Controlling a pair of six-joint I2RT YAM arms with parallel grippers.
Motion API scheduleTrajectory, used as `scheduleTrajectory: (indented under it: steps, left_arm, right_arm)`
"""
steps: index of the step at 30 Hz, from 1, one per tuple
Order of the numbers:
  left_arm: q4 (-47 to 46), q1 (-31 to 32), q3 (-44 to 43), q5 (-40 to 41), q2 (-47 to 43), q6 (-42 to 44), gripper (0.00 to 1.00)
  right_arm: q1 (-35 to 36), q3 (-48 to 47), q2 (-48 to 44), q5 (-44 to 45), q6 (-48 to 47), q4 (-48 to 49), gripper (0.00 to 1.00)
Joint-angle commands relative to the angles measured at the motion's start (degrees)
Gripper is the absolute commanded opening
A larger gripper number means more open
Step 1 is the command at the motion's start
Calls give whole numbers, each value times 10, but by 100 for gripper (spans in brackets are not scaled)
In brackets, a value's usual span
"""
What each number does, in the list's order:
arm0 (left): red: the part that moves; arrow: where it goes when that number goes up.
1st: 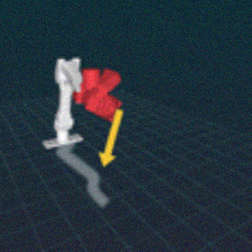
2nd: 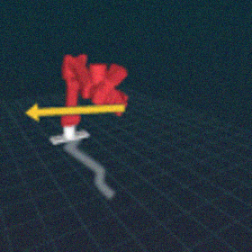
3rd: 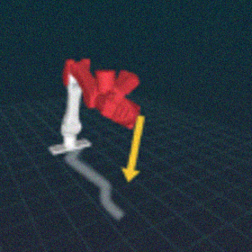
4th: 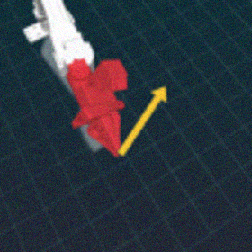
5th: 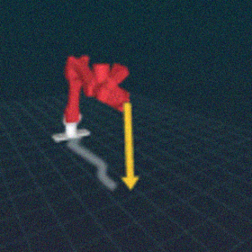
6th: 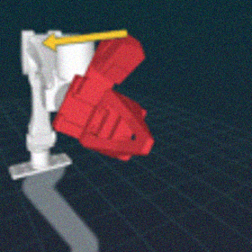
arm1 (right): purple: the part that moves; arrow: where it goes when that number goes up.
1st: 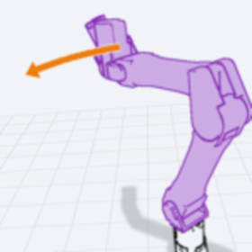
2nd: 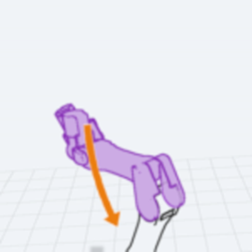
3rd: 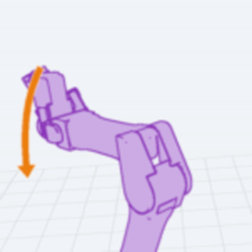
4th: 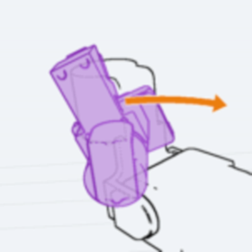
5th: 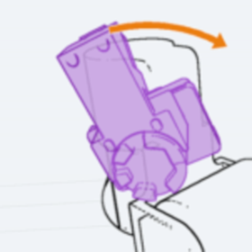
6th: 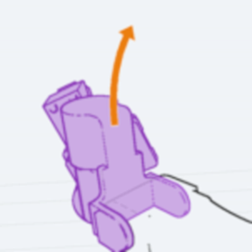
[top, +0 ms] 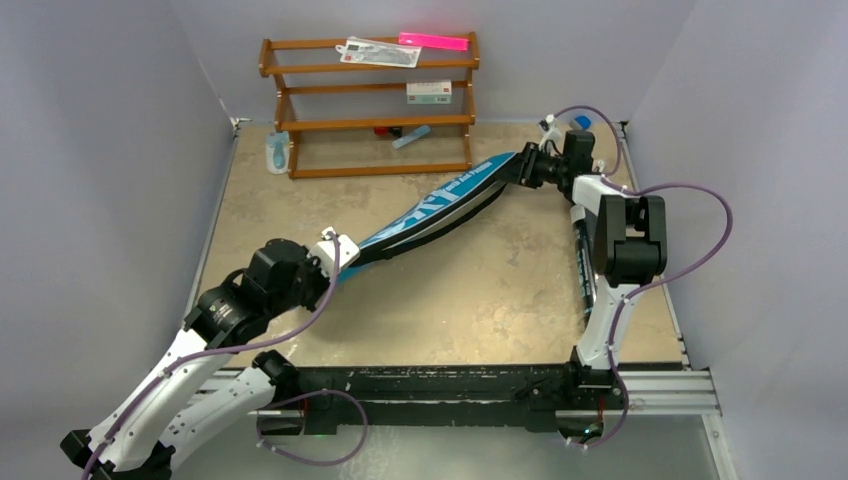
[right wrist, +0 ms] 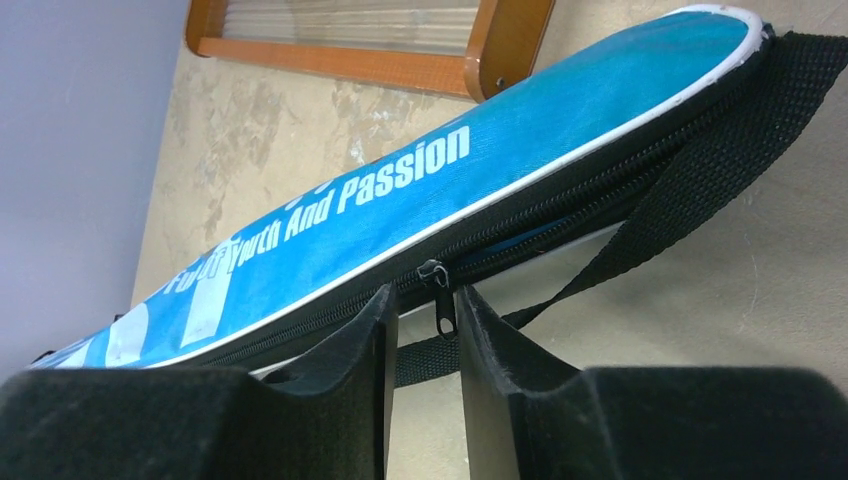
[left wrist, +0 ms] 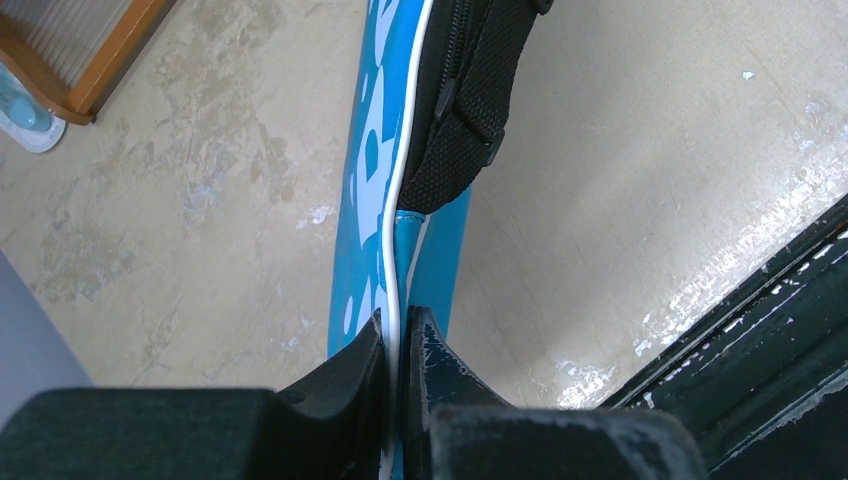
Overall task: Pack up the badminton gear
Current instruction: Zip the racket bag at the center of the board.
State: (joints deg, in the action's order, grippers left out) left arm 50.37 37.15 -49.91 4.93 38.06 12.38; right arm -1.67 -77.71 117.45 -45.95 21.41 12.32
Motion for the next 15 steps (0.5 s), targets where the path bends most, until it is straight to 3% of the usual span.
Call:
scheduleTrajectory:
  steps: [1,8,15]
  left_arm:
    - [-7,-3,-30,17,0,-10,0]
    - [-6,-3,-41,16,2,-18,0]
    - [-1,-3,-47,22,7,-22,0]
  right_arm:
    - [-3,0,-33,-13,-9,-8,28]
    - [-3,-1,-37,-26,-9,-15,12]
    - [-4,-6,-38,-21,-8,-23,3]
